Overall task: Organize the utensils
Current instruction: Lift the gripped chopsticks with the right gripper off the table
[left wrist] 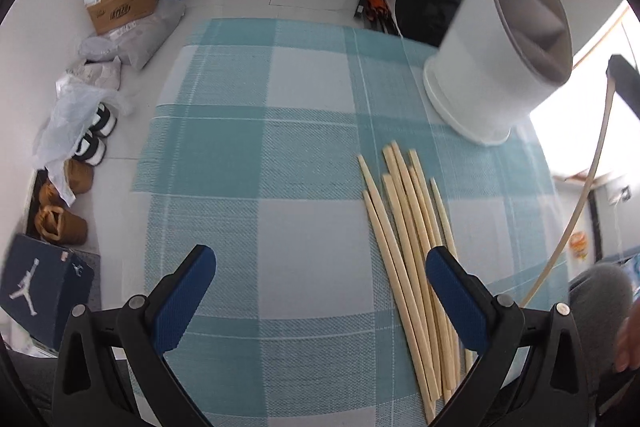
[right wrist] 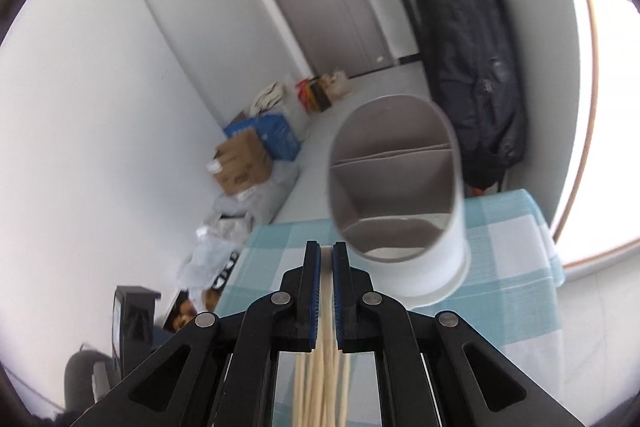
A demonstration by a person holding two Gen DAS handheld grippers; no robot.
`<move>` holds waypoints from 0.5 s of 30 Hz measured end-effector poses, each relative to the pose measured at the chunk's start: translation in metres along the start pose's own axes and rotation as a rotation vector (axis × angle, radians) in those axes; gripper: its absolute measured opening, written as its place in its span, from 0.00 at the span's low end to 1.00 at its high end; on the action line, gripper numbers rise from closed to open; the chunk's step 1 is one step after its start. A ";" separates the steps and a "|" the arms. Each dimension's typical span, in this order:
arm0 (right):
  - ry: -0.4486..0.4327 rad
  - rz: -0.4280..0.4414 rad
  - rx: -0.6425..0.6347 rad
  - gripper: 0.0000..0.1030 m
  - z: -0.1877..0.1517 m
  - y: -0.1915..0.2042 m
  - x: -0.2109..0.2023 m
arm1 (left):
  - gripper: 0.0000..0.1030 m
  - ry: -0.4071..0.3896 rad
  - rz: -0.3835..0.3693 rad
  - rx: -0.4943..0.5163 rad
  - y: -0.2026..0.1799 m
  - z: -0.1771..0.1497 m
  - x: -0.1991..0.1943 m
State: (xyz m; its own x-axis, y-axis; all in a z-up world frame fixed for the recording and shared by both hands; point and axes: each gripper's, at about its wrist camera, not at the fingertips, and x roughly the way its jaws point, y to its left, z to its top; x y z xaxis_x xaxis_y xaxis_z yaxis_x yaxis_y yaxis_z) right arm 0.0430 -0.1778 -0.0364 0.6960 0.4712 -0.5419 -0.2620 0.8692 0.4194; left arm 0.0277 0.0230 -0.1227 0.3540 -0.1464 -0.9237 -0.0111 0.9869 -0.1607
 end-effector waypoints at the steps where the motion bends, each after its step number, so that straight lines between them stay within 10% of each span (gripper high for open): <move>1: -0.014 -0.002 0.017 0.05 -0.003 -0.007 -0.003 | 0.99 0.008 0.029 0.015 -0.004 -0.003 0.002; 15: -0.096 0.040 -0.006 0.05 -0.008 -0.051 -0.023 | 0.99 0.111 0.186 -0.043 0.004 -0.012 0.017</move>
State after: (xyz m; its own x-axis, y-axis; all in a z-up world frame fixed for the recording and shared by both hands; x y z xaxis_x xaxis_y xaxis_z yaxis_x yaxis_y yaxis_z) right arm 0.0352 -0.2317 -0.0512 0.7457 0.4891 -0.4525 -0.2942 0.8510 0.4350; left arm 0.0221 0.0235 -0.1431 0.2371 0.0288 -0.9711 -0.1072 0.9942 0.0033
